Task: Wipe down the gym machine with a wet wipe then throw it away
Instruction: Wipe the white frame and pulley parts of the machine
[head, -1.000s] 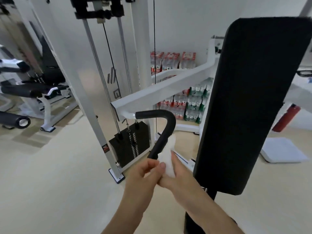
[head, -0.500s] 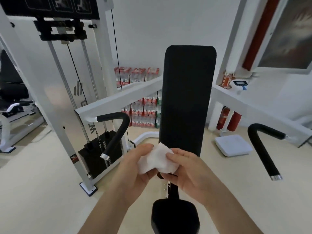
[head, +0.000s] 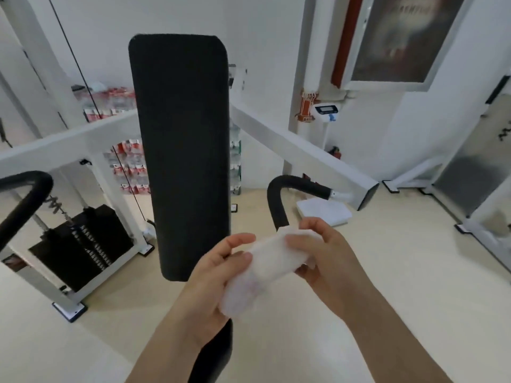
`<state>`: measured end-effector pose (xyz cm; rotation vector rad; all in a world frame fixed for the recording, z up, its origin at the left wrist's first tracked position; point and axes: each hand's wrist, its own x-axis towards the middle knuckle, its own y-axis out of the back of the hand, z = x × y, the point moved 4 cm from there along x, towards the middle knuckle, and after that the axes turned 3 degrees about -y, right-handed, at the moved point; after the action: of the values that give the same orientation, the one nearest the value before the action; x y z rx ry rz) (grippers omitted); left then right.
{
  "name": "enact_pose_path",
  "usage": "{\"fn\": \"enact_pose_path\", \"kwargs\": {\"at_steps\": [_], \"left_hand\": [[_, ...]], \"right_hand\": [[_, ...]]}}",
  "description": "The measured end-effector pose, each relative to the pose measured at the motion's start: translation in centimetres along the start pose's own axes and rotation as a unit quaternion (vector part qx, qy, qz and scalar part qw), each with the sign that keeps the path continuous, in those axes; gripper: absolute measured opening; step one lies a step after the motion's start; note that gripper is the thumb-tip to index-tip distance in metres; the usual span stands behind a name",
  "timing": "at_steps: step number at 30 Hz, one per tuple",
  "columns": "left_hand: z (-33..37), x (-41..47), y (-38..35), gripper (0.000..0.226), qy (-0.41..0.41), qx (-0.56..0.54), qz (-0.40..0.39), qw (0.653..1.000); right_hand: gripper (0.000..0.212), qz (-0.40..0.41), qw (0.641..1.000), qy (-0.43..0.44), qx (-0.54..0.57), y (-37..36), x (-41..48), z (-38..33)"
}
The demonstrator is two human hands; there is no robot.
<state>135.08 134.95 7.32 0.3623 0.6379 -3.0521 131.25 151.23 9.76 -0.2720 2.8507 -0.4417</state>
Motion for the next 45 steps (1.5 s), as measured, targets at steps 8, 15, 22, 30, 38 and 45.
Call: {"fn": "enact_pose_path", "kwargs": {"at_steps": [8,15,22,30,38,45], "left_hand": [[-1.3,7.1,-4.2,0.038,-0.150,0.343,0.127,0.919],[-4.6,11.5,-3.8,0.006,-0.178,0.589,0.265,0.743],[-8.1,15.5,-6.1,0.031,0.006,0.311,0.246,0.918],[-4.9,16.9,-6.9,0.048,-0.010,0.401,0.259,0.879],[1.4,26.5,-7.8,0.018,-0.077,0.765,0.135,0.625],[-3.0,28.9,-14.9,0.025,-0.207,0.906,-0.087,0.359]], "right_hand": [[0.022,0.130,0.965,0.034,-0.227,9.2,5.2,0.7],[0.037,0.119,0.831,0.131,-0.528,8.4,10.6,2.5],[0.027,-0.003,0.799,0.234,-0.554,6.8,14.2,2.2],[0.028,-0.062,0.701,0.127,-0.699,8.3,23.5,-5.6],[0.031,-0.184,0.845,0.010,-0.502,9.6,27.0,-4.3],[0.032,-0.185,0.900,0.014,-0.394,12.9,30.0,-8.1]]}}
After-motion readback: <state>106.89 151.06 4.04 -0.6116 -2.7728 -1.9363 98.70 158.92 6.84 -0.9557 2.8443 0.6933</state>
